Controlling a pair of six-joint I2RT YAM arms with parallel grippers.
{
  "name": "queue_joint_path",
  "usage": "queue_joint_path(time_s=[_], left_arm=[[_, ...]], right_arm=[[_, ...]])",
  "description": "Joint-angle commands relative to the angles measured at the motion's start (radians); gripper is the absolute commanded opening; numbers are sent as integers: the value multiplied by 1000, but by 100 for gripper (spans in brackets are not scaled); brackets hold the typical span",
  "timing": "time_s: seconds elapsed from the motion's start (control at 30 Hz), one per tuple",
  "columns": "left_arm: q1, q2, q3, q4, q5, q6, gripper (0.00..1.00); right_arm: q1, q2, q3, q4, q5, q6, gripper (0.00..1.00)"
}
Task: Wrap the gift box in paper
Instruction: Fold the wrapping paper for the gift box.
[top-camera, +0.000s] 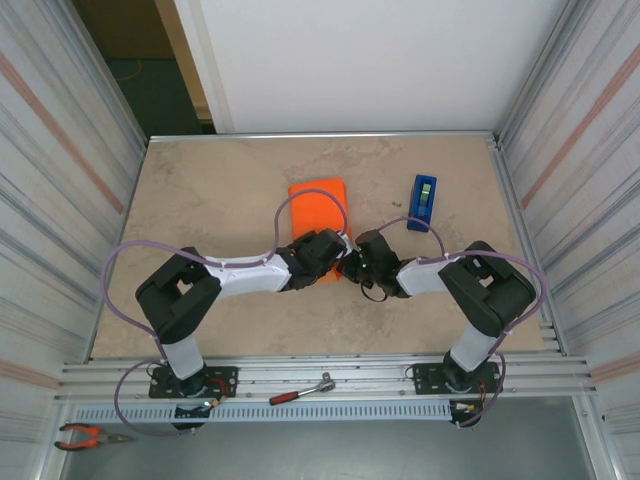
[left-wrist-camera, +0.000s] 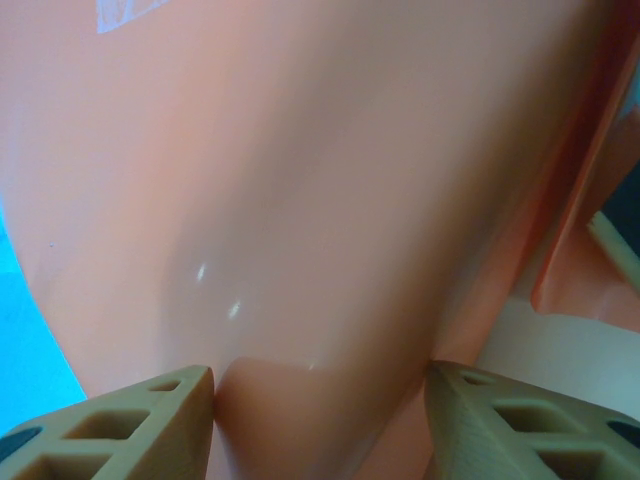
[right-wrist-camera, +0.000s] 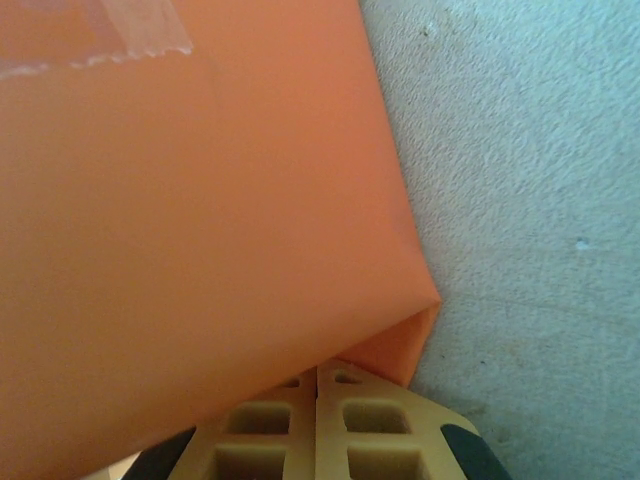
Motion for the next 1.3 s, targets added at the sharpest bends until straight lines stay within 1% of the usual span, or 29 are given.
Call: queue_joint_path(time_s=[0.0,0.13,0.27,0.43,0.53,0.7,0.8,0.87,0.93,0.97,1.03,1.1,1.2,1.27], left_arm=[[-14,42,-10,-90,66,2,57],[-8,-6,16,-117,66,5,61],[2,-78,47,-155,84,-22,64],[33,-167,83,-208,122,-109,67],[59,-210,84,-243,134,-208,67],[111,-283,39,-291,143,-419,69],[186,-352,-28,-298,191,-590,70],[255,-404,-92,-292,250,-705,70],[328,-448,-155,-272,325,-783,70],[361,-465,-187,-262,363,-814,69],[387,-486,-228,-242,410,-833,66],[392,-483,-242,-241,431,-831,61],[398,-442,-256,-220,490,-831,48],[398,-419,-276,-184,529,-836,44]], right_arm=[[-3,42,-15,0,20,15,0],[4,50,-31,6,24,23,0],[9,45,-42,1,26,25,0],[9,20,-51,-31,26,22,0],[9,-1,-42,-77,29,12,0],[9,-15,-13,-142,23,-8,0],[14,-22,-4,-165,21,-18,0],[15,-24,2,-172,16,-23,0],[15,-26,5,-170,11,-28,0],[15,-25,7,-170,8,-29,0],[16,-24,12,-174,2,-28,0],[17,-24,18,-176,-1,-30,0],[17,-15,31,-184,-9,-39,0],[18,-9,36,-181,-13,-39,0]])
